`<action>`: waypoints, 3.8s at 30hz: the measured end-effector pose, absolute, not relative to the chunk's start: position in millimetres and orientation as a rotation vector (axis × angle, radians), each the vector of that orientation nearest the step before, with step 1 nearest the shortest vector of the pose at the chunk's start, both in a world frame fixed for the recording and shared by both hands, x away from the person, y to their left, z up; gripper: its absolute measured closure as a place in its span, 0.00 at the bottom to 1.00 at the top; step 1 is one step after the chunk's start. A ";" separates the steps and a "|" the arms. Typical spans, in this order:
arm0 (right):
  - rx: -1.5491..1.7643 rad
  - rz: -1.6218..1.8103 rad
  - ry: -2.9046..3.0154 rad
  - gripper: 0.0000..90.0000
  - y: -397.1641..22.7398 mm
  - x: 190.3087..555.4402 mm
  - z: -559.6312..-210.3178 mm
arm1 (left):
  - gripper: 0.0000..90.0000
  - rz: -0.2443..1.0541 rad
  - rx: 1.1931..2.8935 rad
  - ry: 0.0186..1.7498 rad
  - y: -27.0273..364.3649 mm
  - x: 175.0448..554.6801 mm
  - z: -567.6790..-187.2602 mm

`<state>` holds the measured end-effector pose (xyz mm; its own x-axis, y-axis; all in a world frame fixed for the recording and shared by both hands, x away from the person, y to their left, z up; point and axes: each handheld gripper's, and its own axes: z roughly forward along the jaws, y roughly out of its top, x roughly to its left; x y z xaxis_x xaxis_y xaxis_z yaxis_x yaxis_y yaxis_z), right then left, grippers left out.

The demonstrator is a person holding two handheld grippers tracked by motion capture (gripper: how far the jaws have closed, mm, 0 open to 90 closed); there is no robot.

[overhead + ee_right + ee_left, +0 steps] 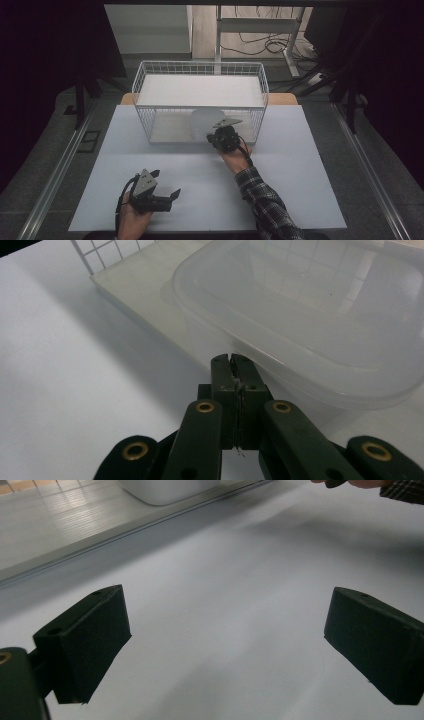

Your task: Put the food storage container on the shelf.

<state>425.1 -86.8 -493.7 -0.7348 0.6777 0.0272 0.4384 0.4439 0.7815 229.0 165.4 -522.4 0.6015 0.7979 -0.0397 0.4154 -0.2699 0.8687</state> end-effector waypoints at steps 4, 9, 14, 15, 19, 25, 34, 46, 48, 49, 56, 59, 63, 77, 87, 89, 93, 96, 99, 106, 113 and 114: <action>0.967 1.177 2.405 0.98 -84.1 429.3 -494.2 | 0.04 0.511 1.896 0.974 165.2 229.2 -522.4; 0.973 1.164 2.401 0.98 -82.2 433.5 -495.8 | 0.04 0.506 1.893 0.977 166.0 229.2 -522.2; 0.977 1.160 2.395 0.94 -84.0 431.9 -494.6 | 0.04 0.494 1.898 0.987 166.2 229.7 -522.0; 0.977 1.162 2.395 0.92 -84.4 431.3 -494.2 | 0.04 0.487 1.900 0.990 166.0 229.8 -521.9; 0.985 1.181 2.402 0.81 -86.1 428.6 -492.3 | 0.04 0.476 1.907 0.993 165.1 230.0 -522.1; 0.967 1.188 2.417 0.67 -88.2 422.6 -488.7 | 0.04 0.457 1.910 0.995 165.6 230.8 -522.5; 0.958 1.200 2.425 0.54 -94.1 412.7 -481.4 | 0.04 0.441 1.912 0.996 165.7 231.7 -523.2; 0.915 1.213 2.443 0.41 -101.6 396.3 -473.9 | 0.05 0.425 1.910 1.001 166.2 232.5 -523.8; 0.909 1.216 2.451 0.40 -102.7 393.6 -473.3 | 0.05 0.426 1.909 1.002 166.4 232.4 -523.7; 0.902 1.214 2.455 0.39 -103.2 392.8 -473.1 | 0.05 0.425 1.908 1.002 166.5 232.4 -523.7; 0.879 1.216 2.460 0.32 -108.1 383.4 -471.6 | 0.05 0.419 1.906 1.005 167.1 232.6 -523.7; 0.869 1.213 2.463 0.29 -110.3 379.2 -471.4 | 0.05 0.417 1.908 1.005 166.9 232.6 -523.7; 0.868 1.212 2.474 0.25 -113.8 372.5 -472.4 | 0.05 0.415 1.911 1.007 166.5 232.8 -524.1; 0.872 1.188 2.468 0.12 -130.1 351.7 -484.5 | 0.05 0.400 1.928 1.007 164.5 233.0 -525.1; 0.857 1.211 2.470 0.06 -142.1 336.4 -483.1 | 0.05 0.400 1.938 1.008 164.1 233.0 -525.7; 0.856 1.213 2.470 0.05 -145.7 332.7 -482.0 | 0.05 0.399 1.941 1.008 164.0 233.1 -526.0; 0.872 1.219 2.461 0.03 -152.4 326.7 -481.4 | 0.05 0.401 1.949 1.001 163.5 233.2 -526.4; 0.876 1.209 2.463 0.01 -156.4 322.5 -482.7 | 0.05 0.387 1.957 1.003 163.3 233.8 -527.0; 0.873 1.191 2.464 0.01 -159.6 318.6 -483.7 | 0.05 0.381 1.959 1.006 163.5 234.0 -527.1; 0.868 1.174 2.445 0.00 -165.7 308.1 -481.1 | 0.05 0.373 1.962 1.014 167.5 235.2 -526.3; 0.892 1.196 2.429 0.00 -177.6 296.4 -476.9 | 0.05 0.391 1.962 1.020 171.4 234.2 -523.8; 0.899 1.198 2.427 0.00 -179.4 294.8 -476.6 | 0.04 0.396 1.966 1.020 171.7 234.0 -523.6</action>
